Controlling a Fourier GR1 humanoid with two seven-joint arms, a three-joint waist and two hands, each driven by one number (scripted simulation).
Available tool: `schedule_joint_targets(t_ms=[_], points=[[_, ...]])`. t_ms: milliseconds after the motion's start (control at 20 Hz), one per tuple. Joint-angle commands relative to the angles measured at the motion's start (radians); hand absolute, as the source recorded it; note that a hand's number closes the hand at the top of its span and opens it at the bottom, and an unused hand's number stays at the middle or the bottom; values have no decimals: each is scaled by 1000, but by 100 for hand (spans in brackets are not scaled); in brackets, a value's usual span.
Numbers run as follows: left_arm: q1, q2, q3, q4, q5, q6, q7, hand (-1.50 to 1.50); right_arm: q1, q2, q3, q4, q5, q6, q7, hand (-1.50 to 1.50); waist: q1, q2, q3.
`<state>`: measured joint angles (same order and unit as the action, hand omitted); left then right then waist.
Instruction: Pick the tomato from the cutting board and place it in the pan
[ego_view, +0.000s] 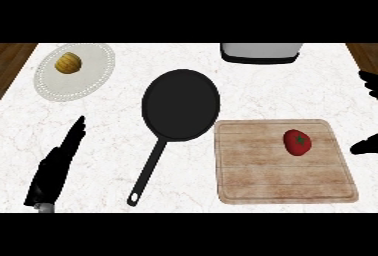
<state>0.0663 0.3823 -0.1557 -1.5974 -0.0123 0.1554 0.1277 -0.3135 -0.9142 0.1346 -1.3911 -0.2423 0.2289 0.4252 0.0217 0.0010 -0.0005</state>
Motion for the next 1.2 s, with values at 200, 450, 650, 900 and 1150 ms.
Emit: schedule_joint_targets(t_ms=[200,450,650,900,1150], points=[[11,-4,31,-28,0,-33,17,0,-207,101,86,102,85,139,175,-150,-2,1,0],[17,-39,15,-21,-43,-16,6,0,-334,154,74,184,52,263,302,-150,-5,0,0],[-9,-66,18,1,-68,4,21,0,-347,210,132,168,121,290,357,-150,-9,0,0],[4,-62,15,-45,-73,-10,57,0,-379,244,184,150,105,396,513,-150,-11,-3,0],[1,-69,56,-13,-67,-27,19,0,-421,277,161,231,144,453,510,-150,-13,-1,0]])
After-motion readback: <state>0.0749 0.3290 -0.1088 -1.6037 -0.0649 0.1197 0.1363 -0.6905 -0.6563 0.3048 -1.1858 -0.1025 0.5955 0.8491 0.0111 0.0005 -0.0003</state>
